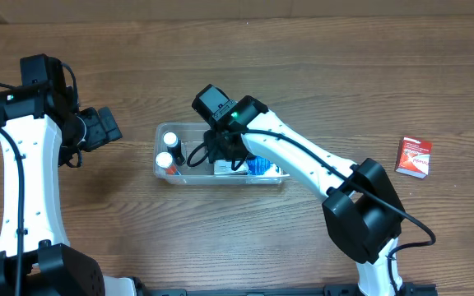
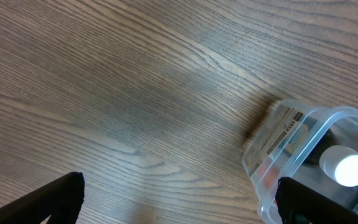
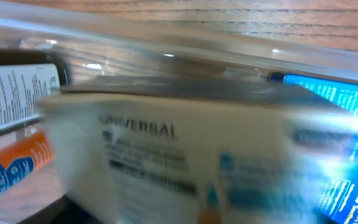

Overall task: Pack container
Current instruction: 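Place the white Hansaplast box in the container beside the Vicks box, then grasp the red medicine box with the right gripper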

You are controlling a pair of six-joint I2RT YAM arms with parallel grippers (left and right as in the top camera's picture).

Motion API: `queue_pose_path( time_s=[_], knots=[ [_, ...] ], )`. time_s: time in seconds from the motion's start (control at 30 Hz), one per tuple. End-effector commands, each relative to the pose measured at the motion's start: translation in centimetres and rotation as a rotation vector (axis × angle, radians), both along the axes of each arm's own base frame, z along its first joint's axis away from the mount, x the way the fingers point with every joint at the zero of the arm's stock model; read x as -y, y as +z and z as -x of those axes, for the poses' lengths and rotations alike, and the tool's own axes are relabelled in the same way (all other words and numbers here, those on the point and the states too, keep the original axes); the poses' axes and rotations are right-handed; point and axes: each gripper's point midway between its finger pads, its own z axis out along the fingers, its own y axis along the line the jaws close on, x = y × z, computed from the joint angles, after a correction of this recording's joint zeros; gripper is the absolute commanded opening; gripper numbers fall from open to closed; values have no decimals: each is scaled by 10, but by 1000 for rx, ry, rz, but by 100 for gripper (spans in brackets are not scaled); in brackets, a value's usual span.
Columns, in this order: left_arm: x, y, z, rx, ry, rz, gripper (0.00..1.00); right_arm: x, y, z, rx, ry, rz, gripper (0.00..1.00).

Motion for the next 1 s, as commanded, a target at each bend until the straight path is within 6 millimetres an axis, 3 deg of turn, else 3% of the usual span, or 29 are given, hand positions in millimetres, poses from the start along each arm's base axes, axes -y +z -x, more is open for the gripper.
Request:
queue_pose_path(
  time_s=[0.0,0.07,0.17,0.27,0.37,0.4,0.47,0.53,0.6,0.63,0.7,0.73,0.8,0.9,0.97],
  knots=[
    [1,5,1,17,-17,-7,100,-2,2,-1,9,1,-1,87],
    [1,5,1,16,-17,-6,100,-2,2,-1,9,1,-1,95],
    [1,5,1,17,-17,-7,100,-1,2,-1,14,-1,5,93],
    [1,5,1,17,-17,-7,100,21,21,-11,90,-33,71,93],
    [1,5,1,17,-17,-7,100,77,96,-32,269,-152,103,97],
    [1,5,1,16,-17,-6,100,114,132,-39,343,-233,110,100],
    [1,5,1,16,-17,-6,100,189,175,-46,403,-412,104,100],
    [1,5,1,17,-17,-7,100,293,192,-45,401,-654,158,100],
    [1,5,1,17,-17,-7,100,359,182,-43,349,-706,217,100],
    [1,5,1,17,-17,-7,100,390,168,-40,297,-724,218,100],
    [1,5,1,17,-17,-7,100,441,131,-33,193,-788,234,100],
    [1,5,1,17,-17,-7,100,455,120,-31,167,-819,238,100],
    [1,5,1,17,-17,-7,100,476,78,-32,65,-785,195,100],
    [1,5,1,17,-17,-7,100,477,18,-33,-93,-711,146,100],
    [1,5,1,17,-17,-7,100,470,-8,-34,-160,-666,117,100]
  ],
)
